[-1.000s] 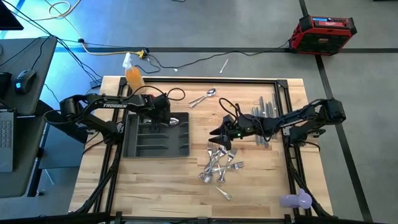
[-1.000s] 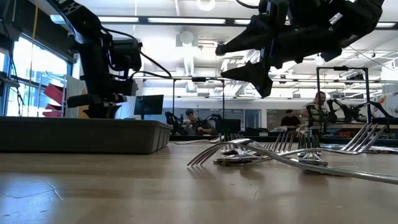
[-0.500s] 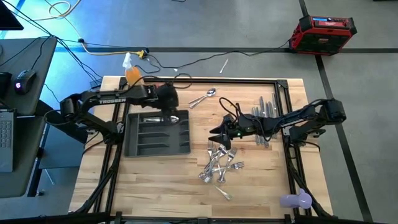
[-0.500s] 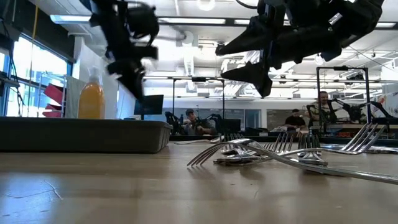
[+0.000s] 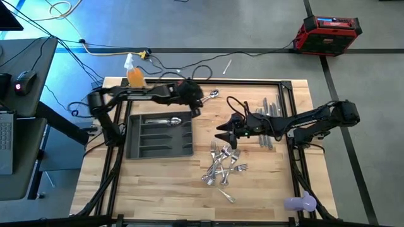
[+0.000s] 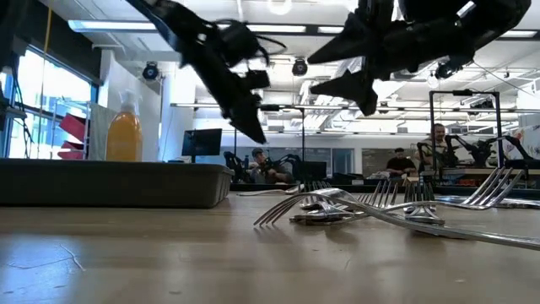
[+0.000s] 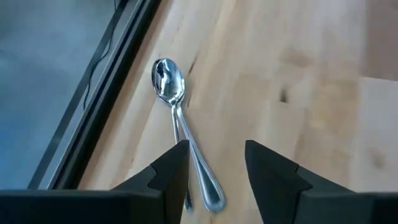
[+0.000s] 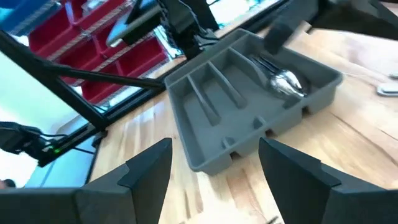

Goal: Sort silverware
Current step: Put the silver spoon into the black silverware tray

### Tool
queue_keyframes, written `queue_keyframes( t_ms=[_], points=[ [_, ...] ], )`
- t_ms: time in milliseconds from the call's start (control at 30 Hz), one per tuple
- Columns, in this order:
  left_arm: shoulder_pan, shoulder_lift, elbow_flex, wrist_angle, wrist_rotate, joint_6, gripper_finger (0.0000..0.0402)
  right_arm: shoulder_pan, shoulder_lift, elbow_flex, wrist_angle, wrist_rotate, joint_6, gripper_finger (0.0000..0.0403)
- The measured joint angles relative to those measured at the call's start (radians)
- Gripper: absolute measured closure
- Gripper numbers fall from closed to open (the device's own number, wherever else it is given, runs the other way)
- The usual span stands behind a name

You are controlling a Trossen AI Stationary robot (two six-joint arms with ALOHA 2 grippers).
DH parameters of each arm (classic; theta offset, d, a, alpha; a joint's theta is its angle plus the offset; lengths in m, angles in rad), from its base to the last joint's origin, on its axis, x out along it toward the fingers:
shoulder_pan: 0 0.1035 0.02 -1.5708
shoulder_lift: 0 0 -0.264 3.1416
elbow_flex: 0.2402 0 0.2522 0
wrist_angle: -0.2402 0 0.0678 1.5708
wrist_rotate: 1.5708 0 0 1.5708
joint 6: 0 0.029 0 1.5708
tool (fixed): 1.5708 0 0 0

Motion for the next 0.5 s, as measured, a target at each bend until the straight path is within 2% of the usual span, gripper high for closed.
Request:
queue_keyframes(
  t_ms=[167,300,367,500],
  points=[
    [0.03,0.176,0.176,-0.063,-0.025,-0.001,0.0231,0.003,0.0,0.0,-0.046,0.0,0.006,0.0174],
    [0.04,0.272,0.284,-0.115,-0.026,0.004,0.0222,0.012,0.0,0.0,-0.053,0.003,-0.001,0.0174],
    [0.034,0.287,0.314,-0.166,-0.031,0.024,0.022,0.018,0.0,0.0,-0.07,0.022,-0.019,0.0174],
    [0.004,0.235,0.324,-0.34,-0.074,0.027,0.0225,0.023,0.001,0.0,-0.218,0.174,-0.031,0.0174]
  ],
)
